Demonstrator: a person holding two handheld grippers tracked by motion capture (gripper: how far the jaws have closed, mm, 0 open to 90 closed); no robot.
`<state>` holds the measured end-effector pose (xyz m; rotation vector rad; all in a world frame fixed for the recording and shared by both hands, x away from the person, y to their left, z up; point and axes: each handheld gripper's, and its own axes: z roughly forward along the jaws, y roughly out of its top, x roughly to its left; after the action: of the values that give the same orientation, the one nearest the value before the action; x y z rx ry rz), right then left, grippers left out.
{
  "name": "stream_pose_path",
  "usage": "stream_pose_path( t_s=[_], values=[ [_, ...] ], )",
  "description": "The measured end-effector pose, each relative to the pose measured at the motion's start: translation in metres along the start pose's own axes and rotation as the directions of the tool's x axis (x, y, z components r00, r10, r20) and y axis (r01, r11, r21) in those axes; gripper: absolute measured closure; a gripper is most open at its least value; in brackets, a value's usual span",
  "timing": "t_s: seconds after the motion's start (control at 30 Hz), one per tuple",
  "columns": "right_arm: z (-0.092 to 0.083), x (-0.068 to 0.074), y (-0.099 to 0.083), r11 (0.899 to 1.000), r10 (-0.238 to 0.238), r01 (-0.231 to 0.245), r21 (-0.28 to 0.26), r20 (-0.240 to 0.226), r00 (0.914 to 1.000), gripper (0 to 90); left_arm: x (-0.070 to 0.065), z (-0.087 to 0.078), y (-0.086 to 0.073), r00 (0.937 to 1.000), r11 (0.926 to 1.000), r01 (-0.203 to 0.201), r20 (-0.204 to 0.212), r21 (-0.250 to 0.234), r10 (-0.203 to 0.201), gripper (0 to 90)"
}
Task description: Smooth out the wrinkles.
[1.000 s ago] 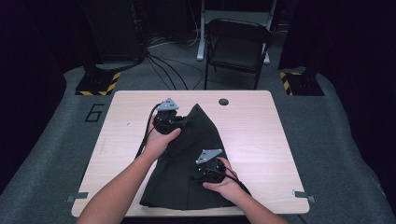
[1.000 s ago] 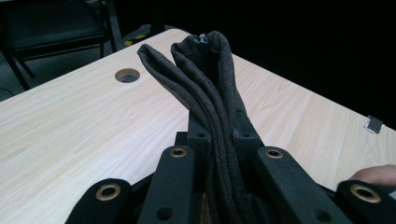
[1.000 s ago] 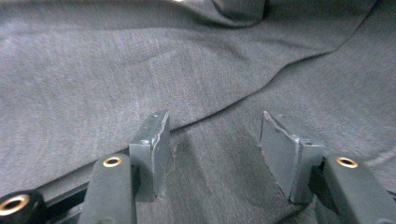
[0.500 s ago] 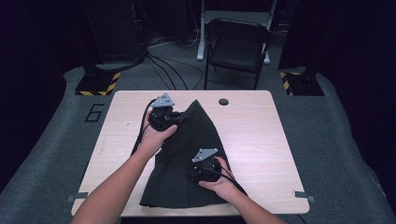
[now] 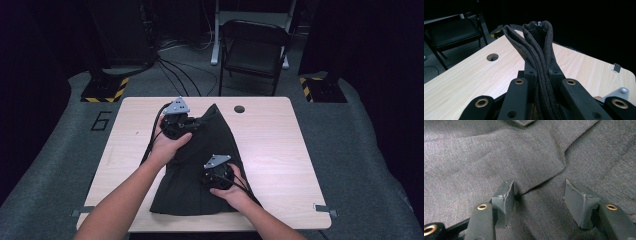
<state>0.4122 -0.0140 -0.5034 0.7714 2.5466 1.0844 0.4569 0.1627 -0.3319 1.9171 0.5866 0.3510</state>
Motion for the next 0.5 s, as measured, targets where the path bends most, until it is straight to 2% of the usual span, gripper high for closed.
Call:
stream_pose_path(
  t_s=[0.03, 0.17, 0.2, 0.23, 0.3, 0.33, 0.4, 0.43, 0.47, 0.5],
  values=[
    [0.001, -0.001, 0.001, 1.0, 0.003, -0.003, -0.013, 0.002, 1.0, 41.2, 0.0, 0.0, 0.001, 1.0, 1.0, -0.009, -0.001, 0.0, 0.009, 81.3],
    [0.004, -0.007, 0.006, 1.0, 0.024, -0.023, -0.006, 0.025, 0.9994, 41.6, 0.0, -0.002, 0.003, 0.9999, 0.9999, -0.014, 0.001, -0.002, 0.014, 81.4],
    [0.004, -0.008, 0.007, 1.0, 0.025, -0.025, 0.009, 0.036, 0.9991, 41.9, -0.001, -0.002, 0.004, 0.9998, 0.9998, -0.018, -0.001, -0.002, 0.018, 81.3],
    [0.006, -0.01, 0.007, 0.999, 0.034, -0.034, -0.011, 0.033, 0.9989, 42.1, -0.001, -0.003, 0.005, 0.9998, 0.9998, -0.02, -0.001, -0.003, 0.02, 81.4],
    [0.007, -0.013, 0.008, 0.999, 0.043, -0.043, -0.009, 0.041, 0.9982, 42.3, -0.002, -0.003, 0.005, 0.9996, 0.9996, -0.029, 0.0, -0.001, 0.029, 81.3],
    [0.009, -0.013, 0.009, 0.998, 0.064, -0.063, -0.016, 0.045, 0.9969, 42.3, -0.002, -0.002, 0.006, 0.9994, 0.9994, -0.034, 0.0, -0.001, 0.034, 81.4],
    [0.011, -0.017, 0.01, 0.998, 0.054, -0.053, -0.023, 0.051, 0.9972, 42.3, -0.003, -0.002, 0.006, 0.9993, 0.9993, -0.038, 0.0, -0.003, 0.038, 81.3],
    [0.01, -0.016, 0.011, 0.997, 0.077, -0.076, -0.003, 0.053, 0.9956, 42.3, -0.004, -0.002, 0.007, 0.9992, 0.9992, -0.041, 0.0, -0.004, 0.041, 81.4],
    [0.013, -0.019, 0.012, 0.998, 0.058, -0.057, -0.024, 0.058, 0.9966, 42.3, -0.004, -0.002, 0.007, 0.999, 0.999, -0.044, 0.004, -0.003, 0.044, 81.4],
    [0.012, -0.018, 0.014, 0.998, 0.068, -0.068, 0.002, 0.076, 0.9948, 42.2, -0.005, -0.001, 0.007, 0.9991, 0.9991, -0.043, 0.005, -0.004, 0.043, 81.4]
  ],
)
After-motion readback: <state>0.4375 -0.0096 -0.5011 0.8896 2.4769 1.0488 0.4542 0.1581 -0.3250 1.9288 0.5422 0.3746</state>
